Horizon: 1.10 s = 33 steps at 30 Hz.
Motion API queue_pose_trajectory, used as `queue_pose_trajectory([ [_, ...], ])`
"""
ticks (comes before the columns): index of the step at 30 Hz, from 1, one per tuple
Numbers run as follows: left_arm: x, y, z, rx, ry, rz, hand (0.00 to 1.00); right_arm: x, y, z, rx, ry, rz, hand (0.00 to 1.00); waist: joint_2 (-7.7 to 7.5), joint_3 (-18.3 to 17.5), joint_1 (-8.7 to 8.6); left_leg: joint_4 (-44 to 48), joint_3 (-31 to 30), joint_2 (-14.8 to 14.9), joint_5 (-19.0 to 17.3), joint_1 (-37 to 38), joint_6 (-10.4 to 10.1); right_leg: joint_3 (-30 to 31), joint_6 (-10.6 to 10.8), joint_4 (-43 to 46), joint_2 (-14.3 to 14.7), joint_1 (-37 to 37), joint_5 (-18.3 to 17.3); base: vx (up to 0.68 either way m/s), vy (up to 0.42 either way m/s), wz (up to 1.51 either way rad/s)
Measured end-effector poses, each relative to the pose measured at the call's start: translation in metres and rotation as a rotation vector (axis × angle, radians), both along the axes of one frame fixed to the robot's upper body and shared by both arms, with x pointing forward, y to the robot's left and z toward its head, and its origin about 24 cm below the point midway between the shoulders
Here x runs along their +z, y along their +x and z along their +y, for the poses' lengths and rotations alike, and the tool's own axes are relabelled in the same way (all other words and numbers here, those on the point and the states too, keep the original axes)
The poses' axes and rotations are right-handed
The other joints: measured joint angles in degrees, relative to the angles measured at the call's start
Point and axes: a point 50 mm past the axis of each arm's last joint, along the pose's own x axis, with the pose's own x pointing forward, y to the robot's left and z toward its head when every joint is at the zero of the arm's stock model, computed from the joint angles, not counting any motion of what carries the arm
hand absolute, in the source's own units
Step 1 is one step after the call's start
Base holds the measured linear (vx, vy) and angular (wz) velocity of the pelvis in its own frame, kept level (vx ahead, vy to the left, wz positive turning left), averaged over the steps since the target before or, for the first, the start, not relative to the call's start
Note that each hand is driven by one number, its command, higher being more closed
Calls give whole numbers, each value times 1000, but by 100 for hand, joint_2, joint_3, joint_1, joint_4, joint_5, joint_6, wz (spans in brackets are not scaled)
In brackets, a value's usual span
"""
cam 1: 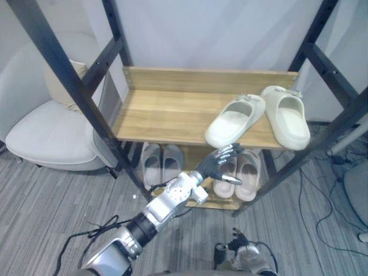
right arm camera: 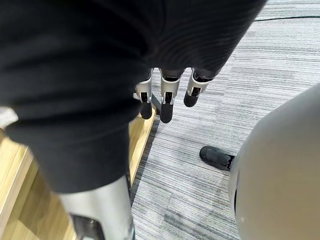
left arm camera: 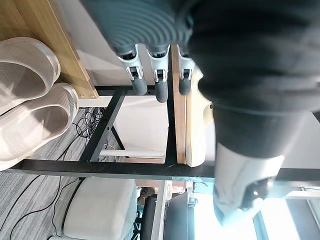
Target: Organize the slippers on the shoe rack
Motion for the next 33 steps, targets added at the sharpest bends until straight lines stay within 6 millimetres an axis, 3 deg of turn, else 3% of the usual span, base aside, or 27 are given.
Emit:
queue_pose_trajectory([
  [8, 5, -1, -3, 6, -30, -2, 0, 0, 0, 0, -1, 0, -1, 0, 0, 0, 4, -2, -14, 5, 1, -4, 0, -17, 1, 0, 3, 1, -1, 0, -1, 0],
  [14, 51, -27, -27, -123, -212, -126, 0, -2, -4, 0, -3, 0, 13, 0, -26, -22, 148, 118, -157, -34, 13, -197, 7, -139, 4, 35, -73, -34, 2, 1, 2, 16],
  [22, 99, -40, -20, -134, -395, -268, 0, -4, -11, 1, 5, -4, 36, 0, -55, -88, 347, 283, -286, -137, 49, -400, 52, -177, 7, 42, -181, -56, 53, -60, -6, 9],
  [33, 100, -23, 4, 75, -444, -284, 0, -7, -20, 3, 5, 3, 51, 0, -143, -280, 414, 407, -321, -130, 49, -501, 53, -208, -31, 43, -182, -57, 81, -35, -11, 2],
])
